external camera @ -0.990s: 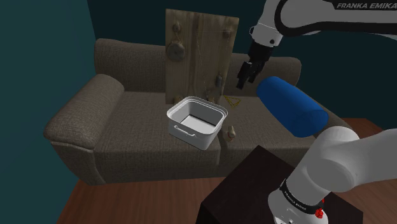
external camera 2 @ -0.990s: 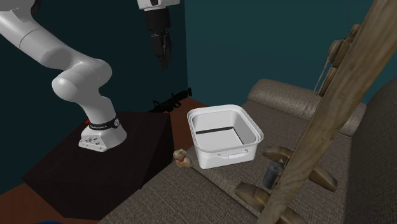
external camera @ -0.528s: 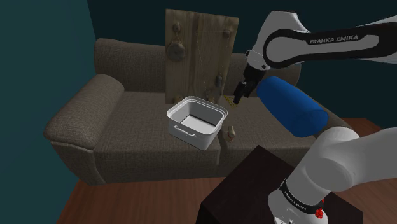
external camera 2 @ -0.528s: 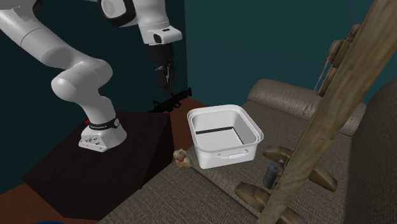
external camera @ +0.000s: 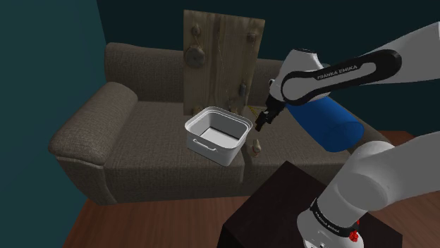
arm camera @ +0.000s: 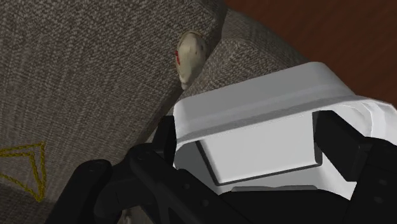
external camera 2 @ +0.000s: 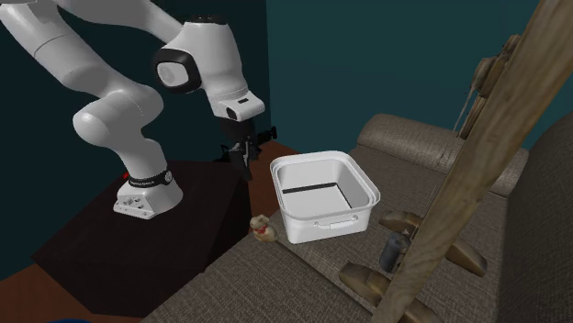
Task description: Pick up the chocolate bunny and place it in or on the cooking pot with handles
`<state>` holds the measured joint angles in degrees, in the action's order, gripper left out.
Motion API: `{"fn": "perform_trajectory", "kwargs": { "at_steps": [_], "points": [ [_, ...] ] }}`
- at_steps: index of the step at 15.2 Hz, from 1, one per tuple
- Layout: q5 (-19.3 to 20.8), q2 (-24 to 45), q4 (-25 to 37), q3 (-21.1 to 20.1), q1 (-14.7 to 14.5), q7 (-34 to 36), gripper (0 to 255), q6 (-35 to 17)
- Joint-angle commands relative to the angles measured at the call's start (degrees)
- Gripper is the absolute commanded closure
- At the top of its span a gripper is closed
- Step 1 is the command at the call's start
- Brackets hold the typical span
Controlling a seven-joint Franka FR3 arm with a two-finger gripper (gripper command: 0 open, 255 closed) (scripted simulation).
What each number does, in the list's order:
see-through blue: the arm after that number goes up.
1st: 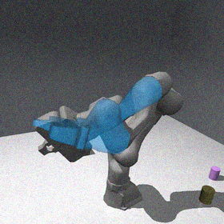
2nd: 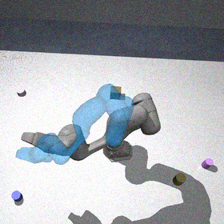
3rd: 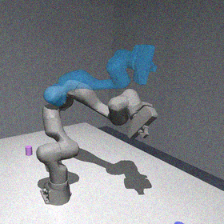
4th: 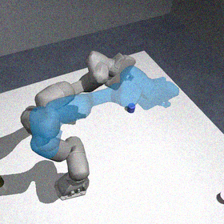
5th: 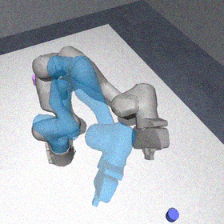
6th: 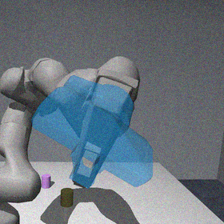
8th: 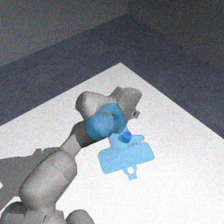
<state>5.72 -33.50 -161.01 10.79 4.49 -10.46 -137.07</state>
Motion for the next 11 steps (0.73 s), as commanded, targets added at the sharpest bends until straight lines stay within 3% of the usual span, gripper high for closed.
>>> {"fn": "perform_trajectory", "kwargs": {
  "at_steps": [1,5,8,11],
  "points": [
    [0.13,4.44,-1.10,1.62,0.24,-1.24,0,-6.12],
    [-1.21,13.96,-2.34,5.18,-0.48,-4.45,0,-17.59],
    [-5.59,22.02,-2.08,8.93,-3.24,-9.09,0,-25.80],
    [-9.22,25.68,-1.71,10.29,-5.56,-11.66,0,-28.97]
  ]
}}
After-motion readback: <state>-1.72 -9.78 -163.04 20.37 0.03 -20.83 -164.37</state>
